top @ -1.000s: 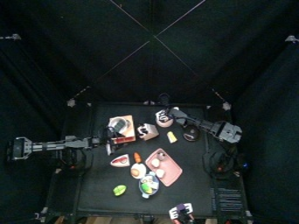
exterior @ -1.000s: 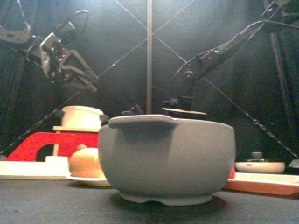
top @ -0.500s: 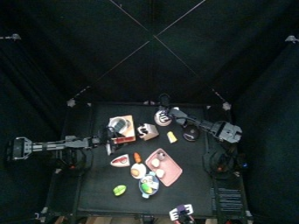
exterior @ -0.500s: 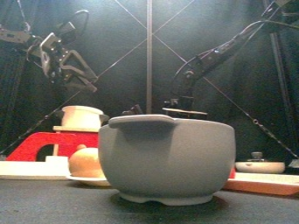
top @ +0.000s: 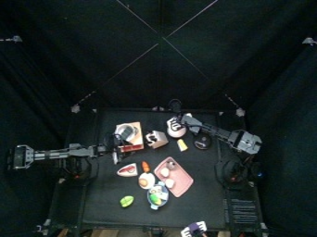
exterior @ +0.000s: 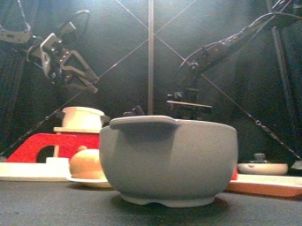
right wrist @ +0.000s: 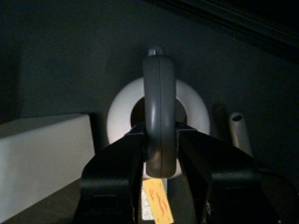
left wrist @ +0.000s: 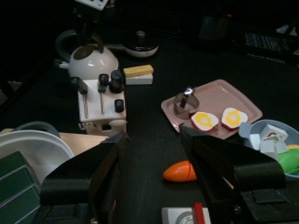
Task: Grab kettle
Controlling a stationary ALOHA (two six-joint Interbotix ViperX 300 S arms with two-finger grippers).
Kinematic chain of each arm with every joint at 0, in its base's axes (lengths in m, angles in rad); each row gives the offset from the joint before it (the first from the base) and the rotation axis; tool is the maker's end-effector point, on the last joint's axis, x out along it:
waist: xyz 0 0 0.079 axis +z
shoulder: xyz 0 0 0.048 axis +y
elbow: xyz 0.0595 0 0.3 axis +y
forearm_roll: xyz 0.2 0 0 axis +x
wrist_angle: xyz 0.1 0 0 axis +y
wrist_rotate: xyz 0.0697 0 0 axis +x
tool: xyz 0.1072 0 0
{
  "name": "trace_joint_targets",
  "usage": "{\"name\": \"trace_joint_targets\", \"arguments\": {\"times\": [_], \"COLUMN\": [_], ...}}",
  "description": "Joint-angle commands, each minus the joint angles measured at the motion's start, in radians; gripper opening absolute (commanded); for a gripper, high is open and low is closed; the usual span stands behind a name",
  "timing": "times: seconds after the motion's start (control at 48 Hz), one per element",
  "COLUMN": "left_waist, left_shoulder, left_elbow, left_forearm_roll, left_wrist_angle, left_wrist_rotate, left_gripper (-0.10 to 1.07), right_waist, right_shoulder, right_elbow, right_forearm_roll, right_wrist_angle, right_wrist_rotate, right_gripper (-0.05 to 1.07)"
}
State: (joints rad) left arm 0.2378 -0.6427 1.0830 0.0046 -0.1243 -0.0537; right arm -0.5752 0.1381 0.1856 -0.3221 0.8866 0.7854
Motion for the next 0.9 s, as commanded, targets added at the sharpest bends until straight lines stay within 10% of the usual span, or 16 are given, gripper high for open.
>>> {"name": "trace_joint_targets", "arguments": {"times": [0.0,0.875], "left_waist": [0.000,0.000], "left_shoulder": [-0.002,-0.002], "left_elbow": [-0.012,-0.009], "left_forearm_roll": [-0.002,-0.002], "left_wrist_angle": [-0.005,-0.005], "left_wrist_rotate": [0.000,-0.002], "left_gripper": [0.88,0.88], "right_waist": [0.008,0.044], "right_shoulder": [-0.061,-0.161], "right_elbow": [-0.002,0.044], "right_forearm_roll": [-0.002,0.015], "right_wrist_angle": [-0.003,-0.015], "right_wrist_rotate": [-0.002,-0.003], "right_gripper": [0.67,0.66]}}
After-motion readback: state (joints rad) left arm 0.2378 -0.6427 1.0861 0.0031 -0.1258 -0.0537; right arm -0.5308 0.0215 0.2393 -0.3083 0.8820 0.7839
